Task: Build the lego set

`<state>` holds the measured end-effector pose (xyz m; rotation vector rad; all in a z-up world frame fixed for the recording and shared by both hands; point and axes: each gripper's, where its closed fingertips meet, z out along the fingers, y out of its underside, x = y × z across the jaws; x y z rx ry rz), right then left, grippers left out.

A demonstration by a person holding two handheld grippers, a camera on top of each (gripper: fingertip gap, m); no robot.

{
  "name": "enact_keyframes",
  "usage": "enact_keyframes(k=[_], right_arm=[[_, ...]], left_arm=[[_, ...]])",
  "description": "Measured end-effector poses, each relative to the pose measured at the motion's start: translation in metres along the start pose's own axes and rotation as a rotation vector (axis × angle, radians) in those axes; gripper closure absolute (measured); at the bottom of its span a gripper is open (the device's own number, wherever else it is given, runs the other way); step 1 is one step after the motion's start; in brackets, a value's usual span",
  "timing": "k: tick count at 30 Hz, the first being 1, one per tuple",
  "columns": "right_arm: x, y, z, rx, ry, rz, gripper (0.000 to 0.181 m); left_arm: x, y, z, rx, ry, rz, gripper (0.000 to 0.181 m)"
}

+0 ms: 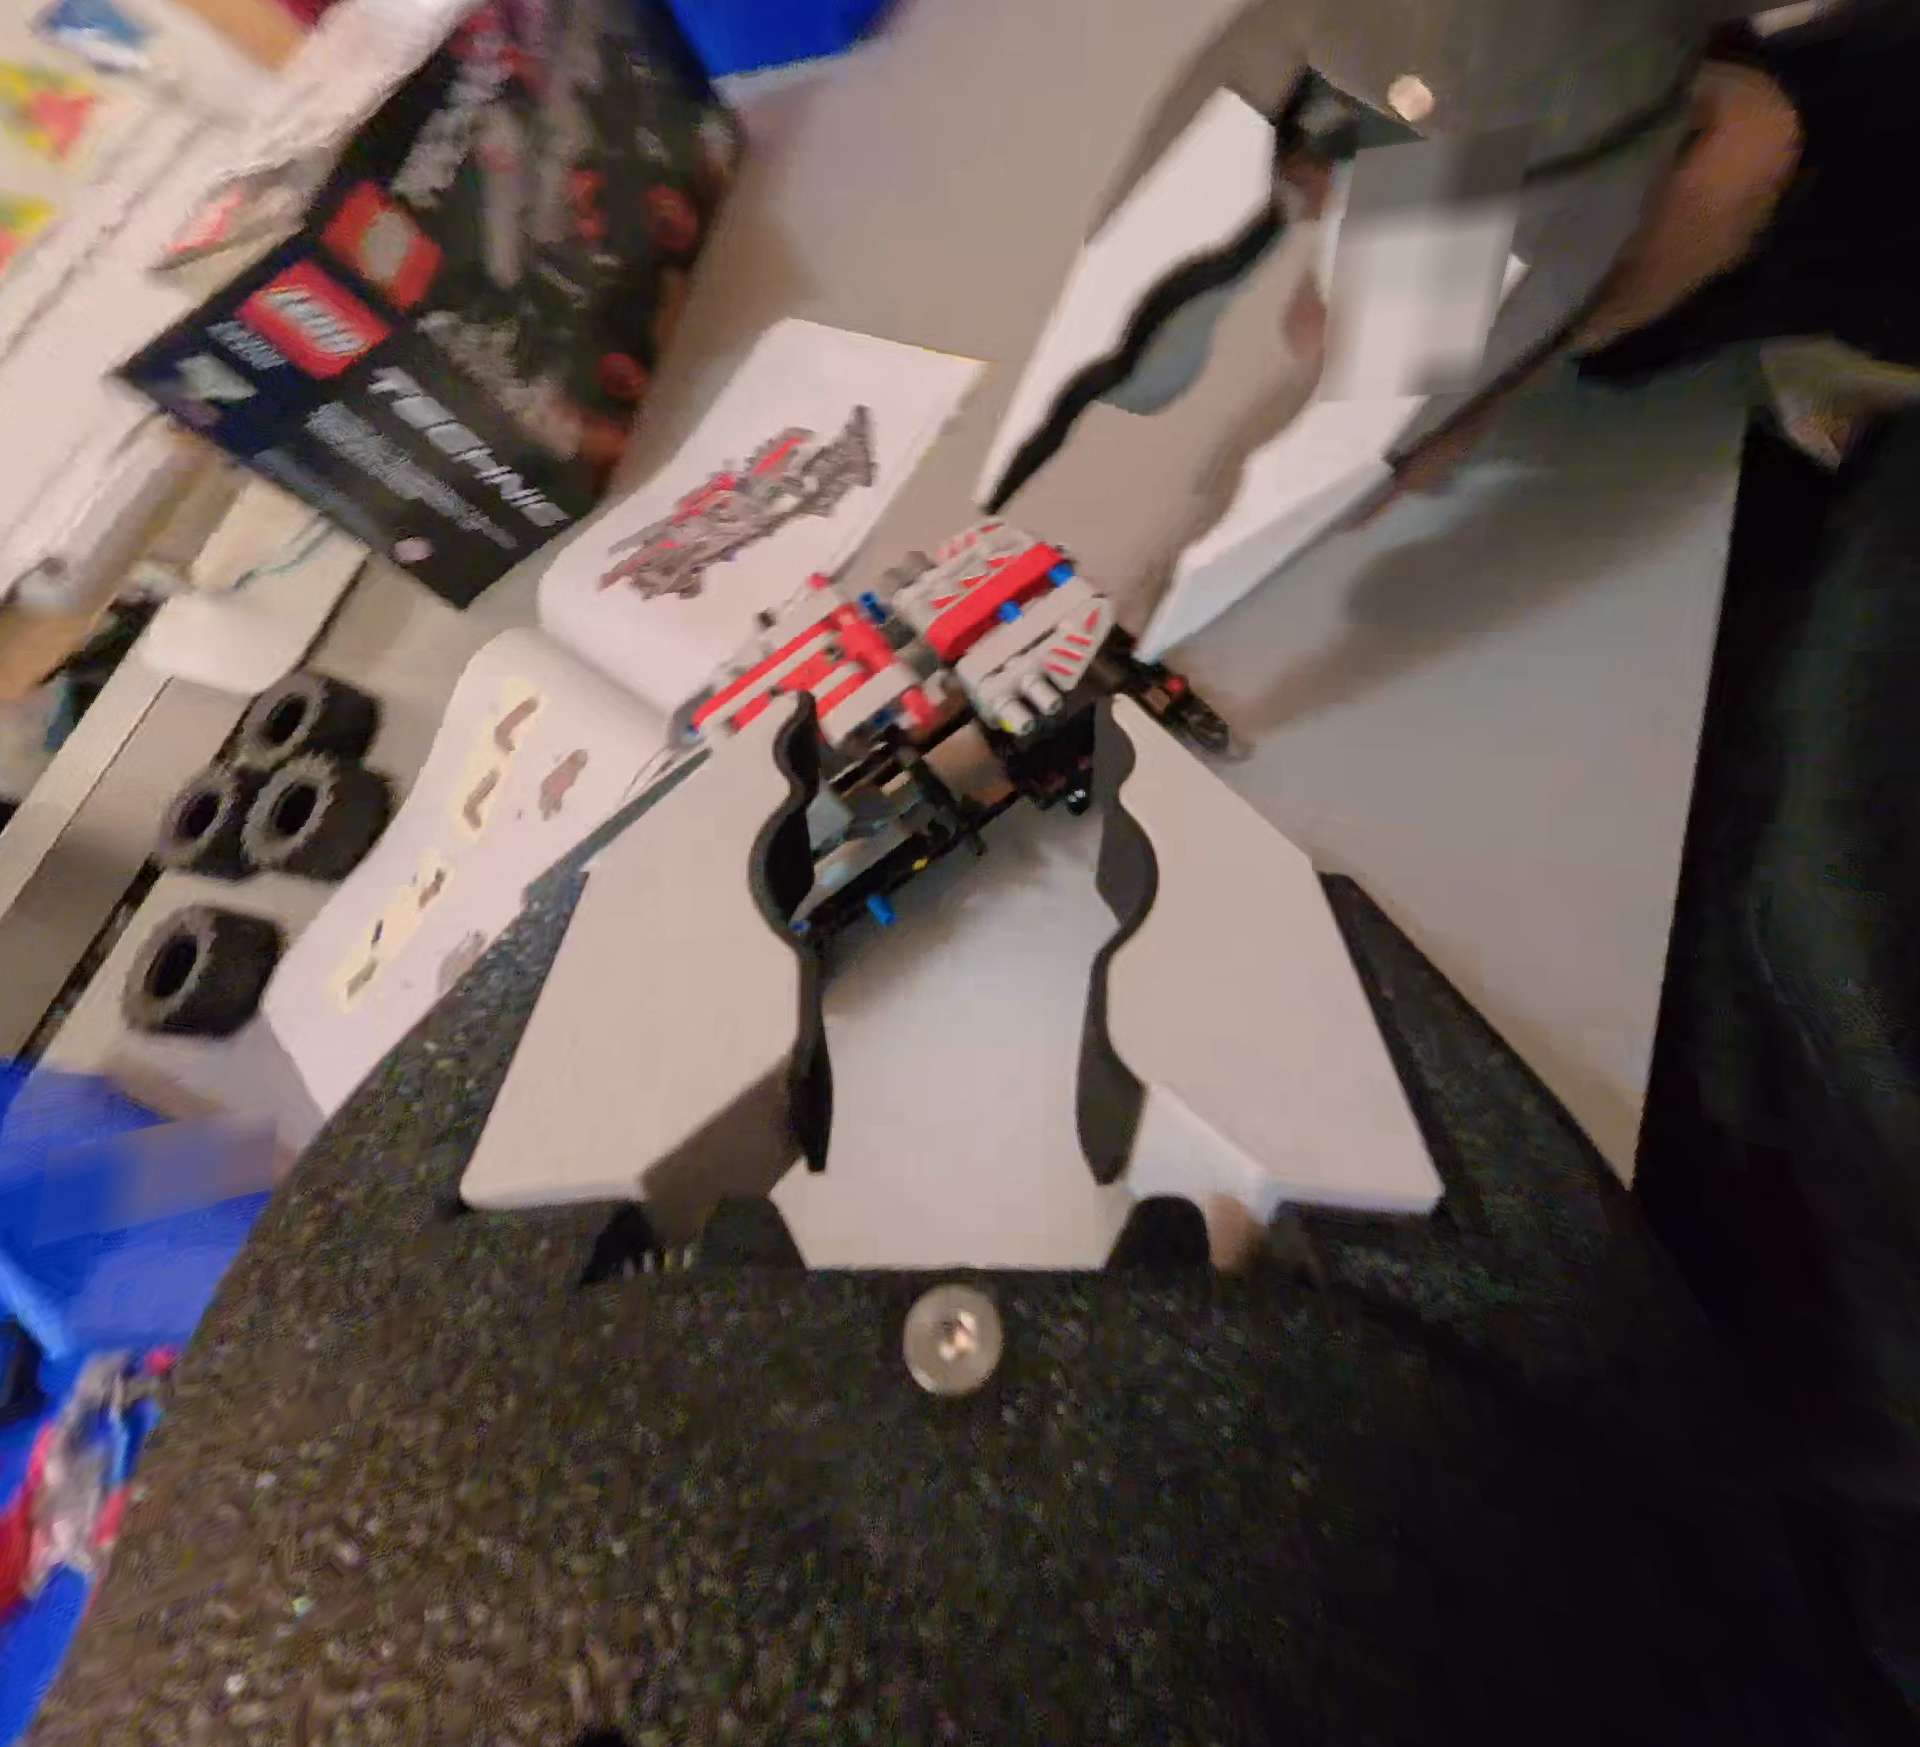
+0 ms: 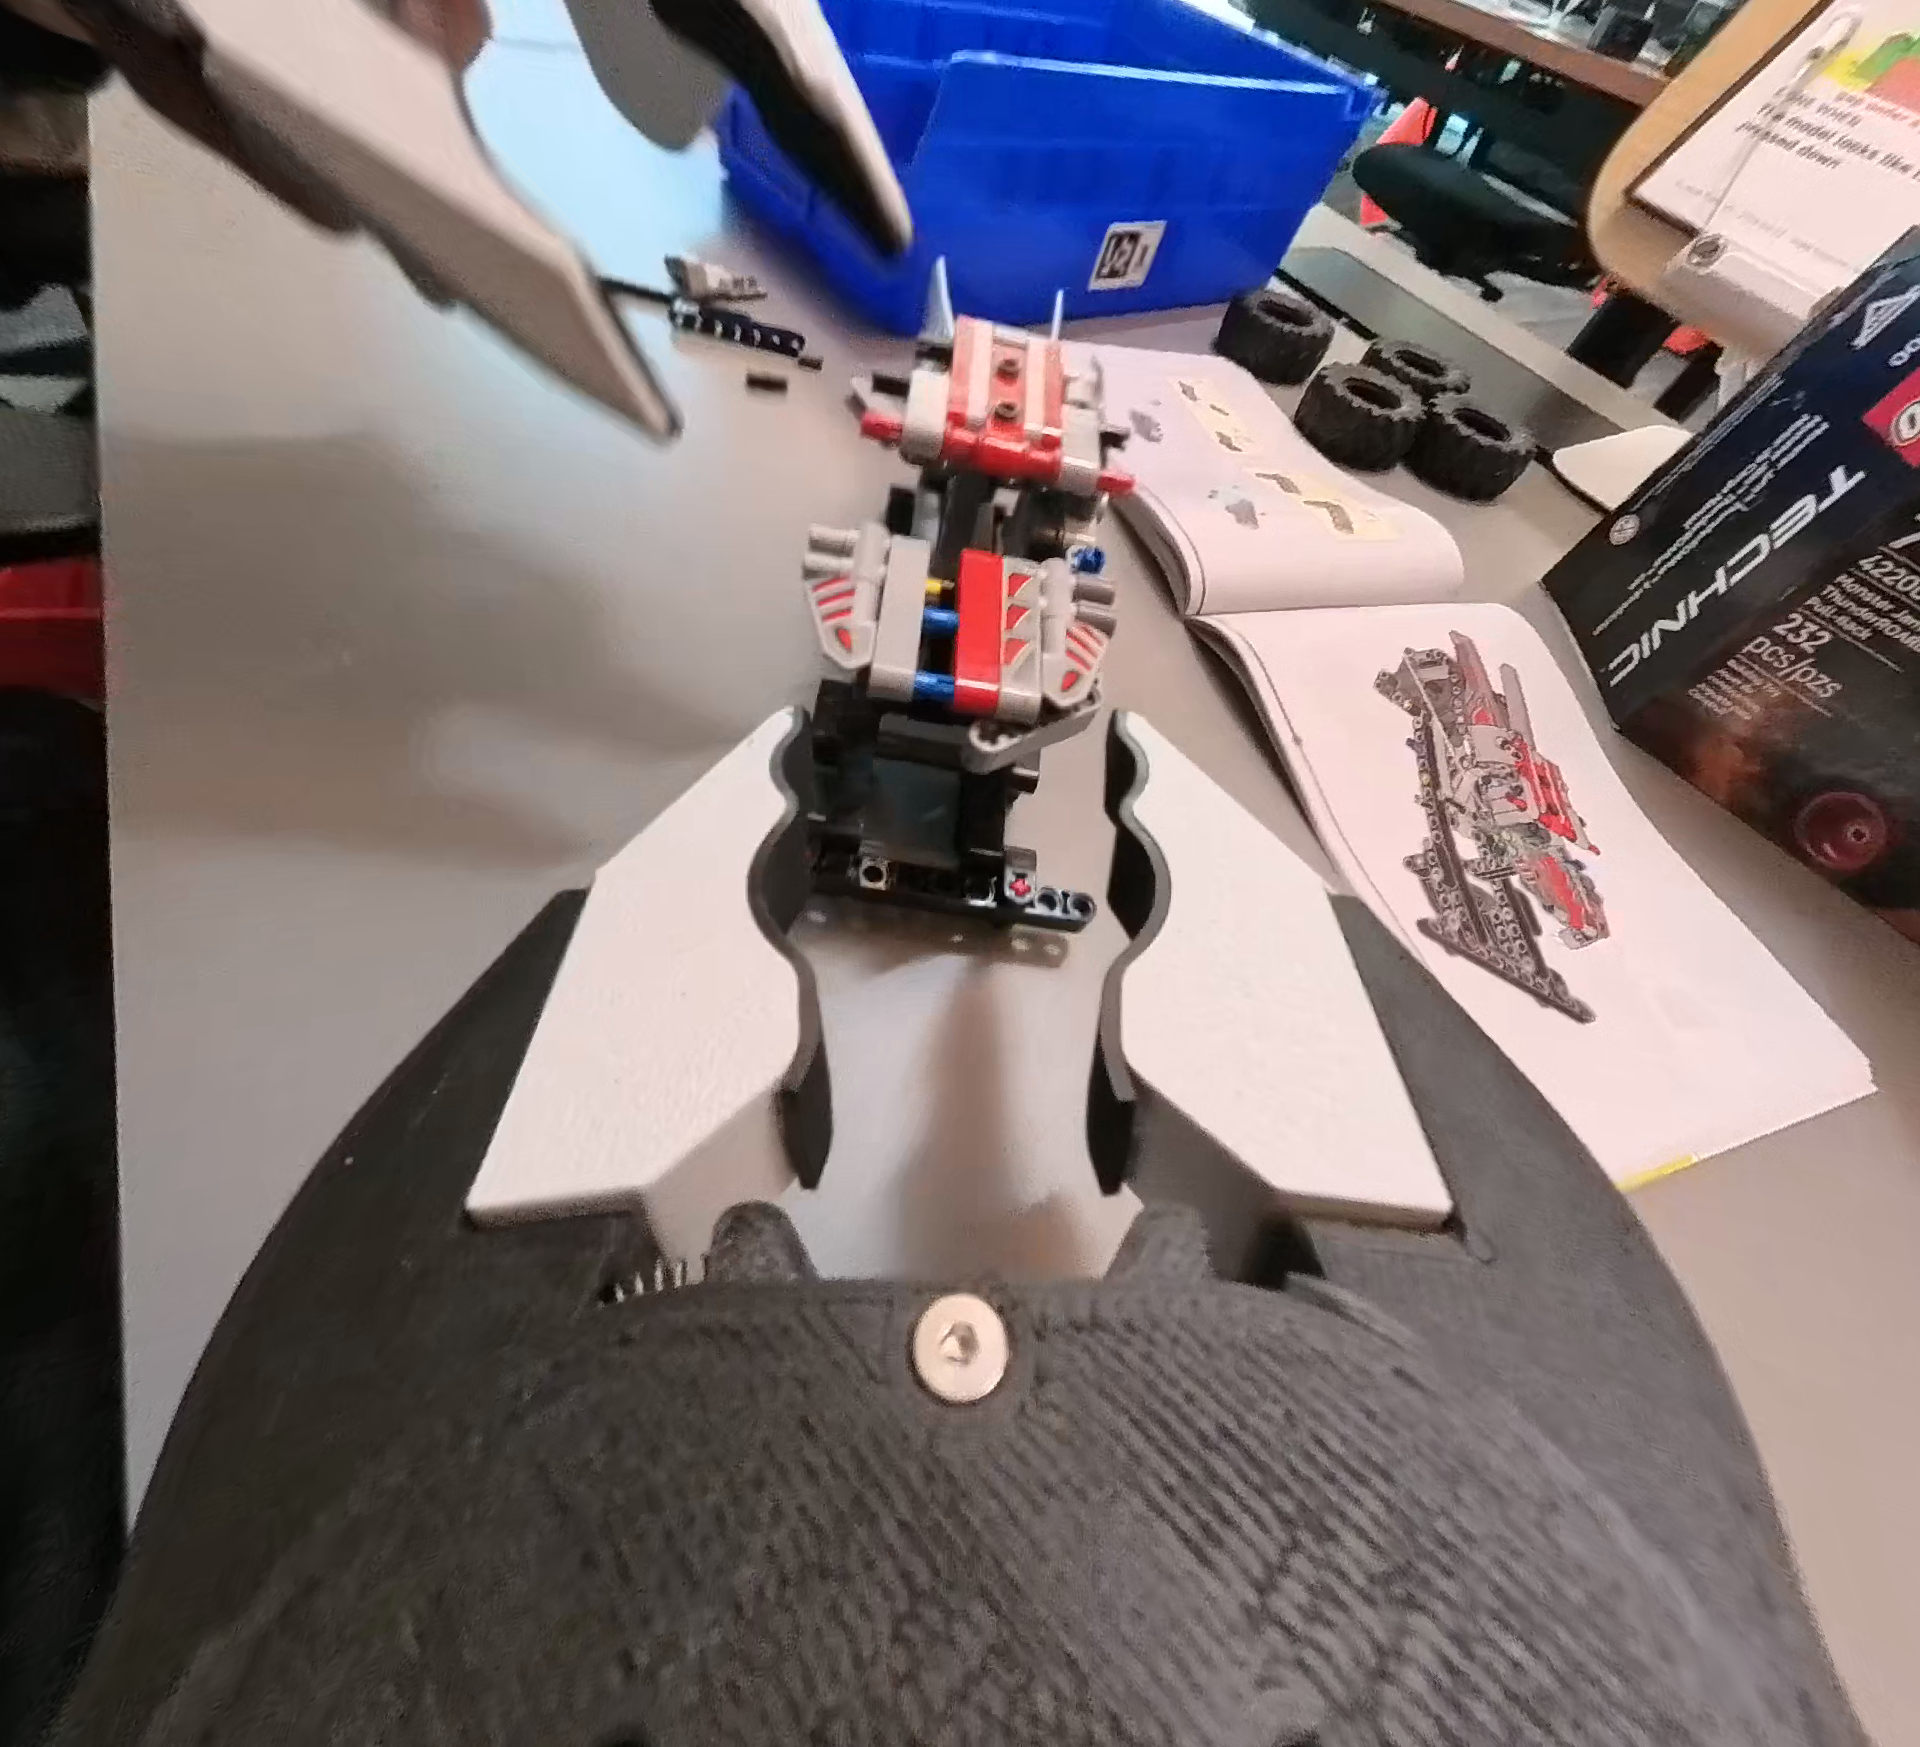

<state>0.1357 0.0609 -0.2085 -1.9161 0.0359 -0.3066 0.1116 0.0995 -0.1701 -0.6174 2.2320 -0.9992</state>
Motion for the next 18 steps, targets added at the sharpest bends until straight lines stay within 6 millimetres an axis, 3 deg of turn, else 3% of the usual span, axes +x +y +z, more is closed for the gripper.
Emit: enact_keyframes(k=[4,8,11,14,18], right_arm=[[-0.004,0.01,-0.006,-0.046,-0.018,-0.015,0.119],[-0.002,0.007,-0.021,-0.027,-0.065,0.086,0.119],[0.029,0.008,-0.037,-0.03,0.05,0.165,0.13],[0.066,0.033,-0.05,-0.122,0.188,0.242,0.147],[0.09,0.057,-0.054,-0.208,0.276,0.309,0.174]], left_arm=[[-0.018,0.002,-0.025,0.151,-0.119,-0.146,0.137],[-0.035,0.018,-0.045,0.17,-0.21,-0.143,0.143],[-0.059,0.027,-0.068,0.207,-0.29,-0.15,0.15],[-0.091,0.041,-0.094,0.252,-0.352,-0.213,0.153],[-0.131,0.079,-0.122,0.203,-0.434,-0.27,0.157]])
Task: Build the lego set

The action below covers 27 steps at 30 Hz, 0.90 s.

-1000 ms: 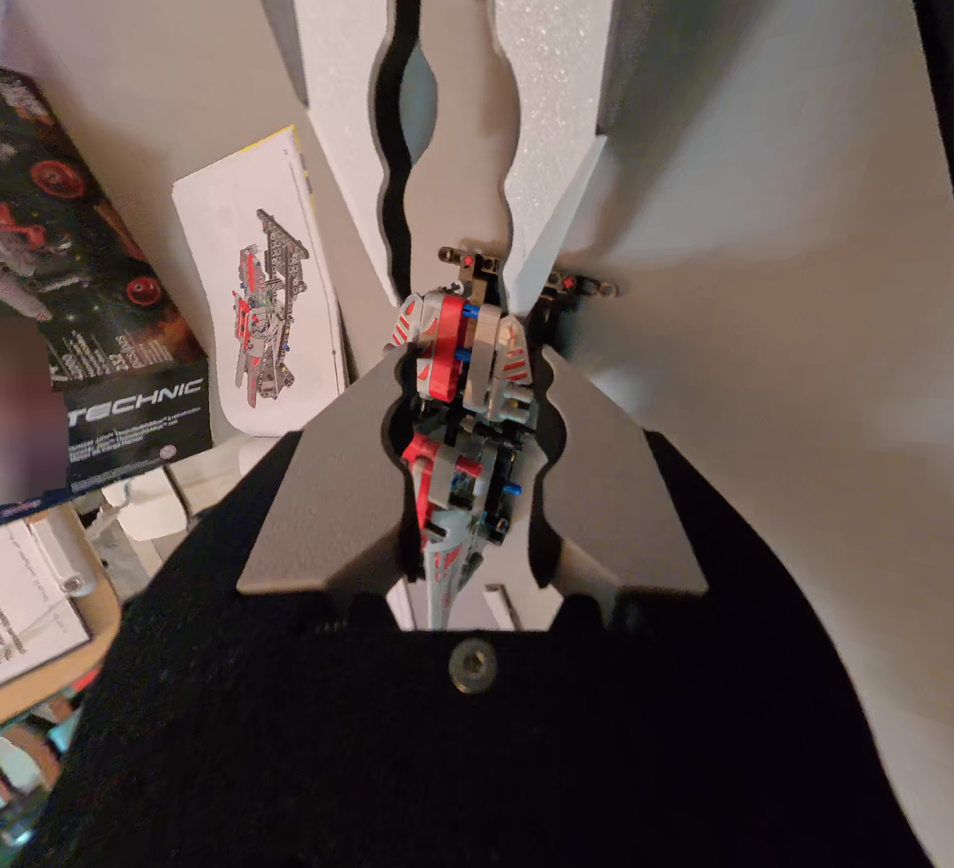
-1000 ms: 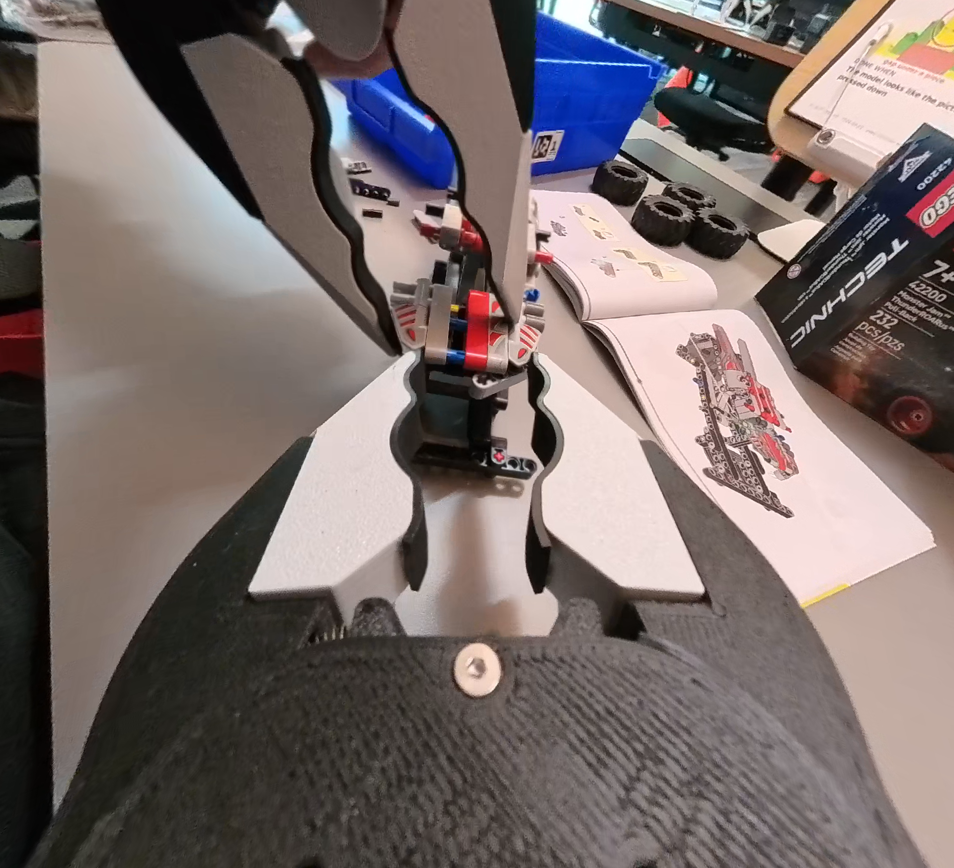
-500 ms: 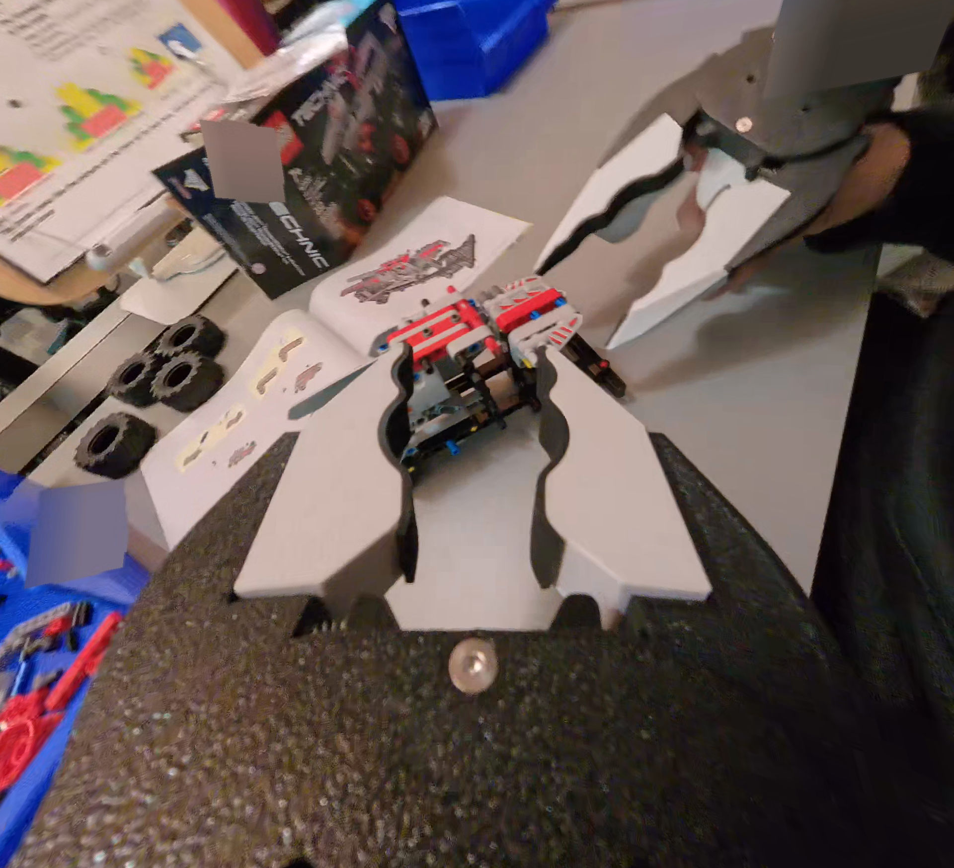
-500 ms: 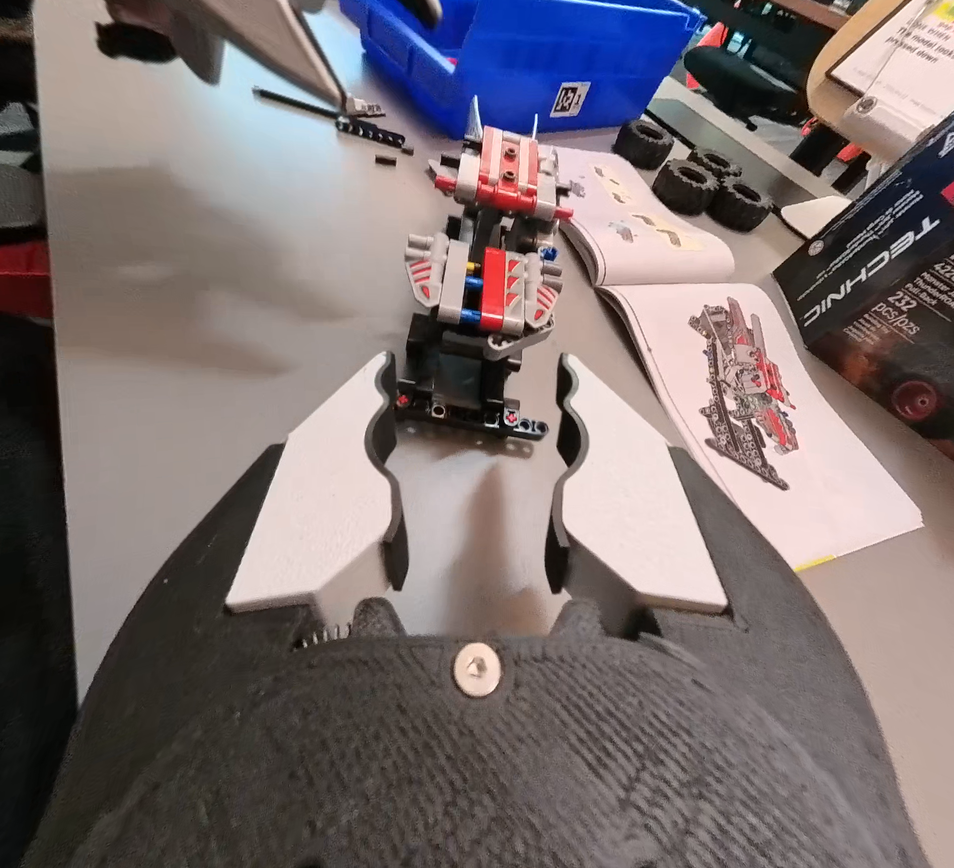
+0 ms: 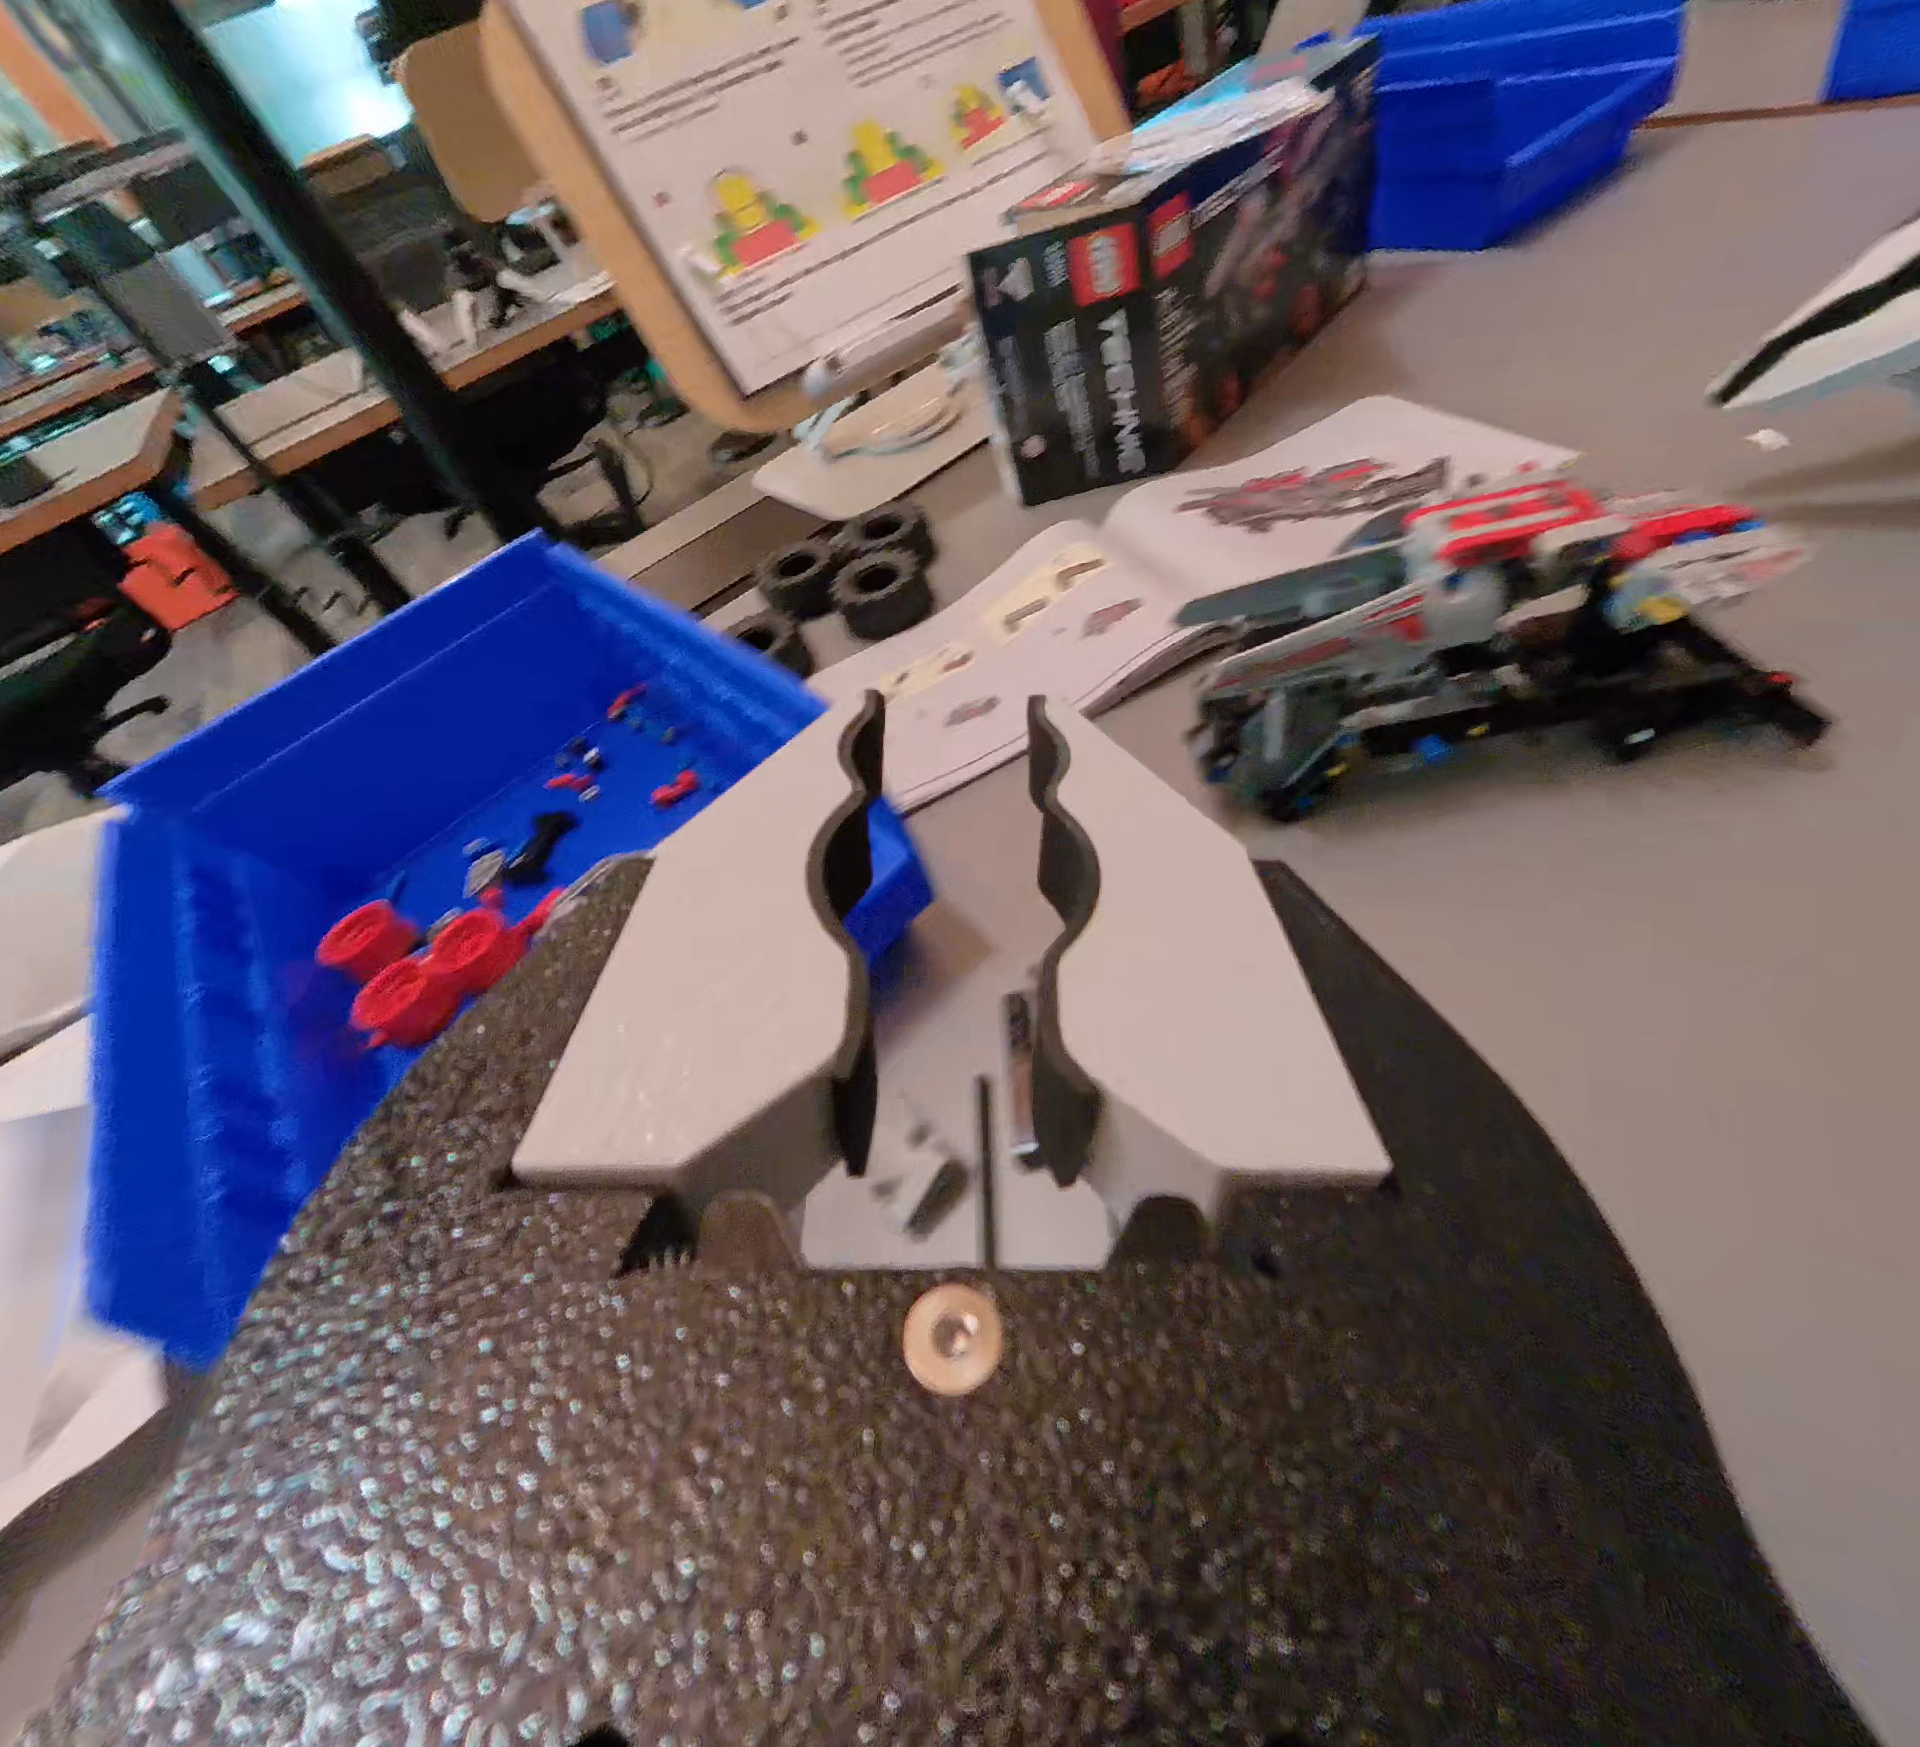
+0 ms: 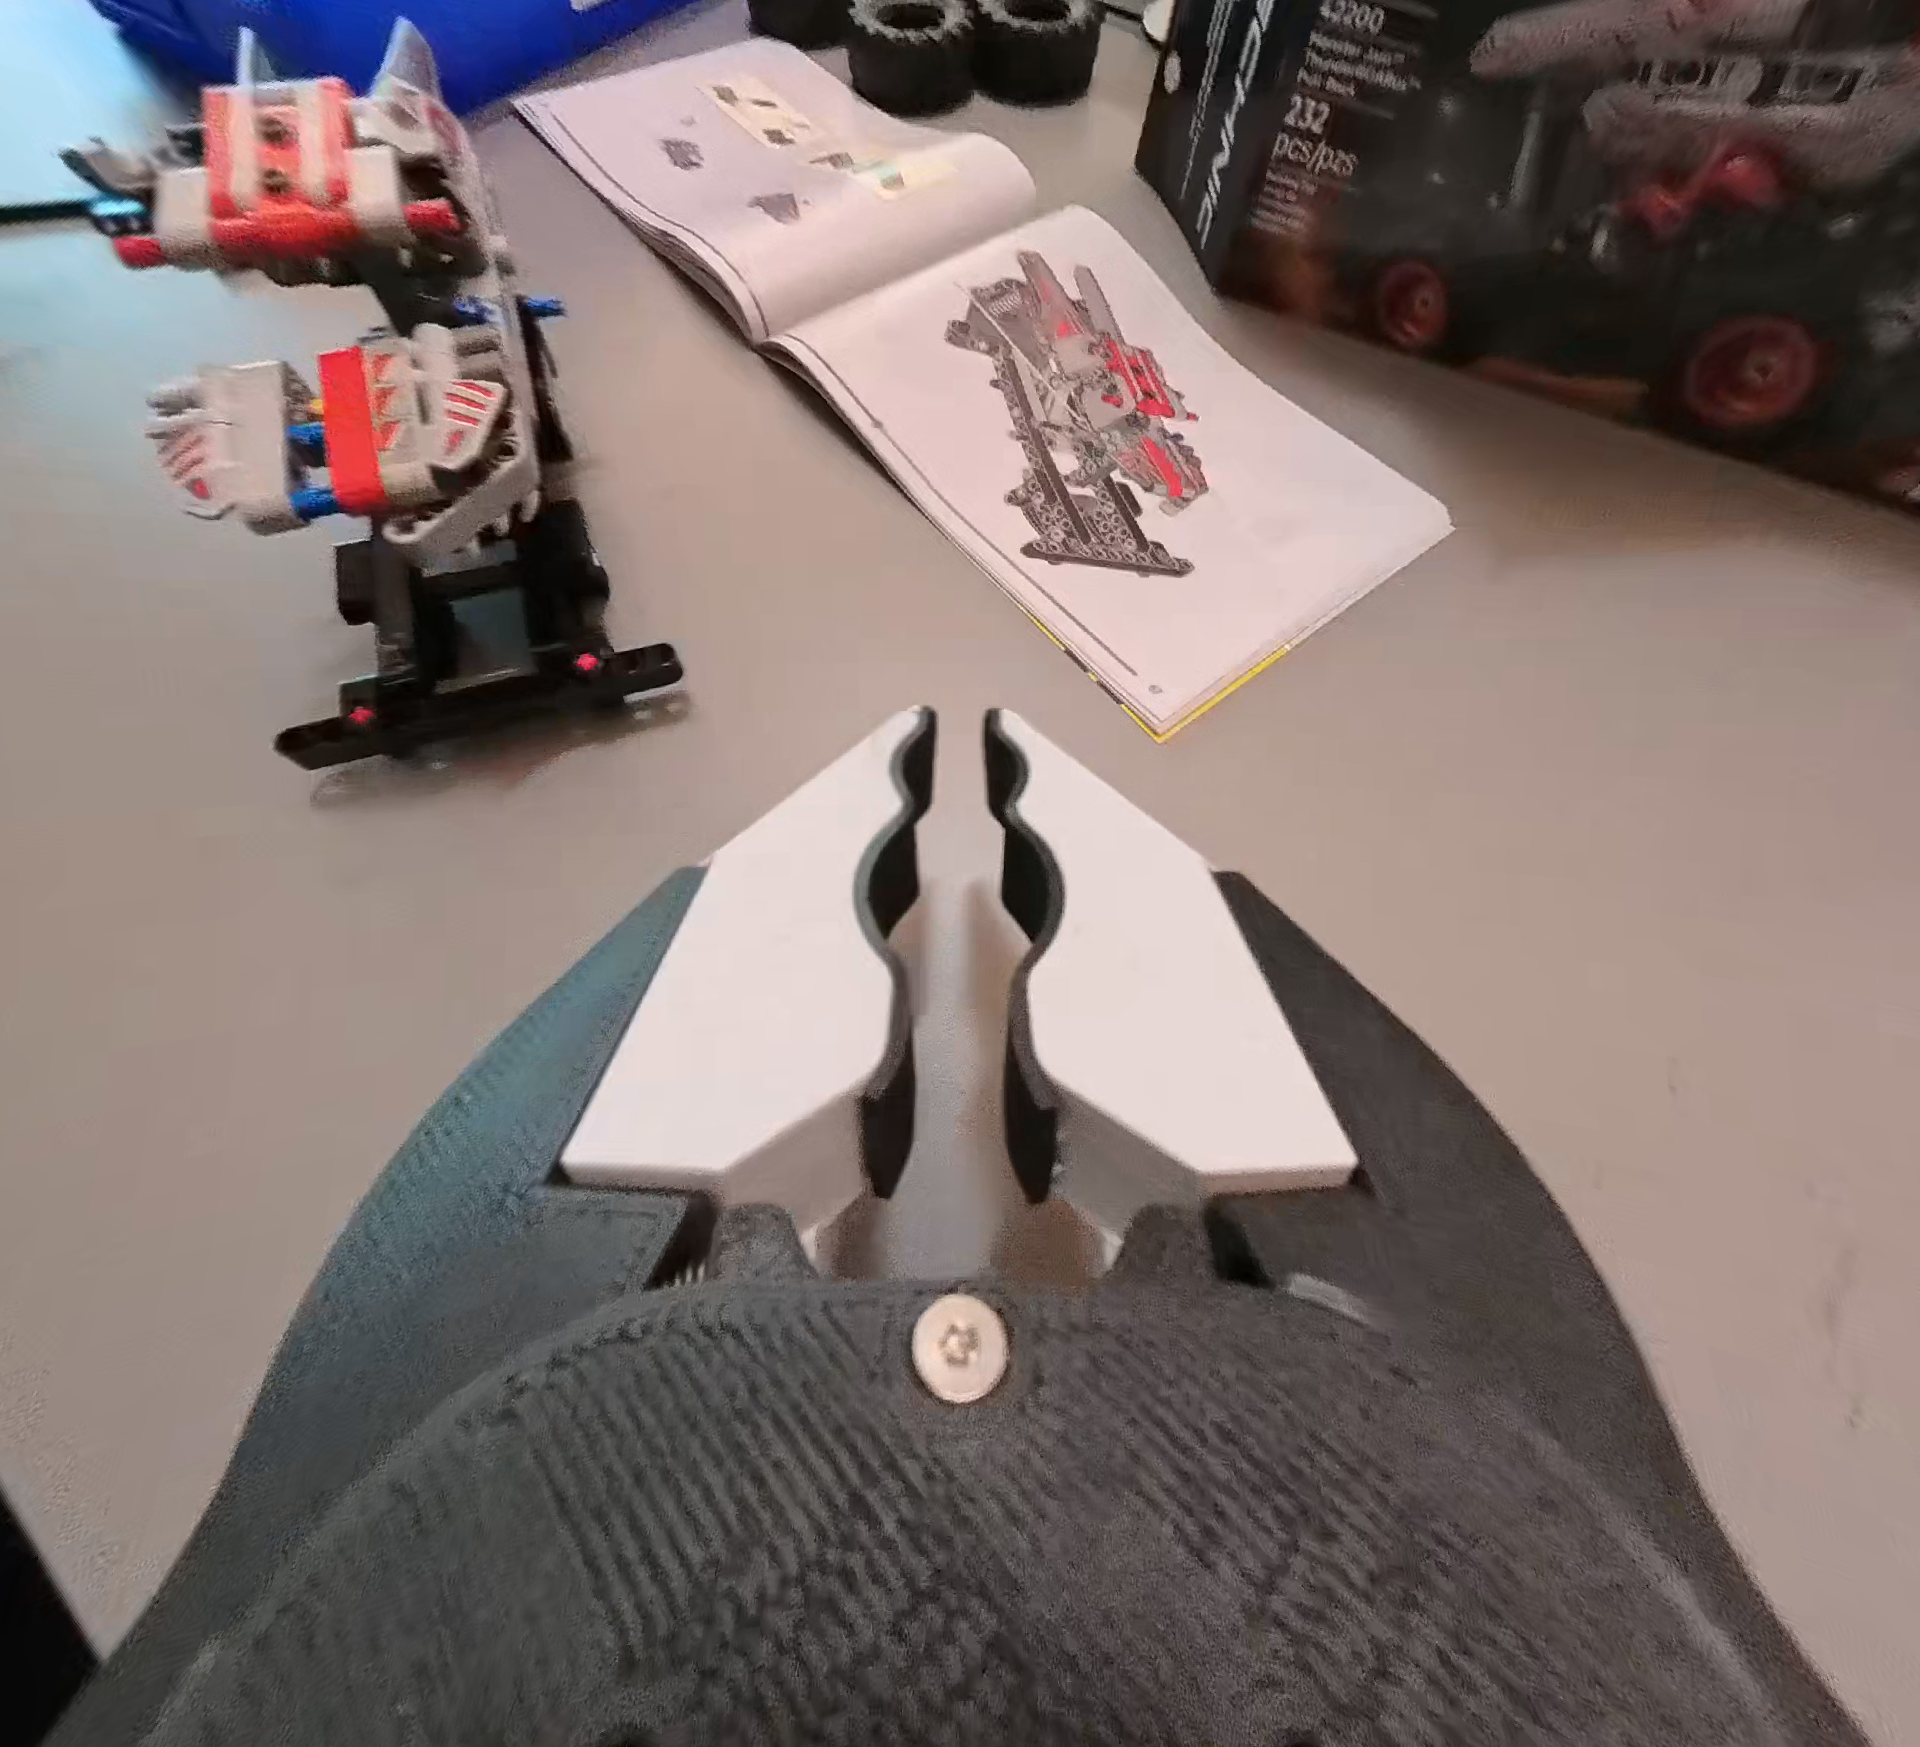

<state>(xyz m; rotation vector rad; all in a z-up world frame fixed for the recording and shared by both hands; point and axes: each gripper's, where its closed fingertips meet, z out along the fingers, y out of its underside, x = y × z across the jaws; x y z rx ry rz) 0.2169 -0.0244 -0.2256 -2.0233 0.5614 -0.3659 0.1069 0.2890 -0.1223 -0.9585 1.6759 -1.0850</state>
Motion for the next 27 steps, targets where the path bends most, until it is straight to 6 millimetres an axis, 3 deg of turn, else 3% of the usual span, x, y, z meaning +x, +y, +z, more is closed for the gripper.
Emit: enact_keyframes(k=[1,6,9,15,19,27], right_arm=[[0.001,0.002,0.004,-0.012,-0.006,0.003,0.181],[0.006,0.02,0.023,-0.116,0.009,-0.033,0.181],[0.015,0.033,0.032,-0.212,0.063,-0.091,0.181],[0.016,0.03,0.038,-0.211,0.009,-0.08,0.181],[0.016,0.029,0.037,-0.211,0.001,-0.07,0.181],[0.016,0.028,0.039,-0.209,0.036,-0.138,0.181]], left_arm=[[-0.013,0.007,-0.003,-0.02,-0.021,0.005,0.16],[-0.07,0.037,-0.014,-0.105,-0.119,-0.006,0.165],[-0.091,0.045,-0.01,-0.086,-0.126,-0.064,0.166],[-0.124,0.061,0.01,-0.106,-0.142,-0.09,0.167],[-0.135,0.065,0.018,-0.079,-0.143,-0.131,0.168],[-0.138,0.08,0.004,-0.05,-0.182,-0.229,0.172]])
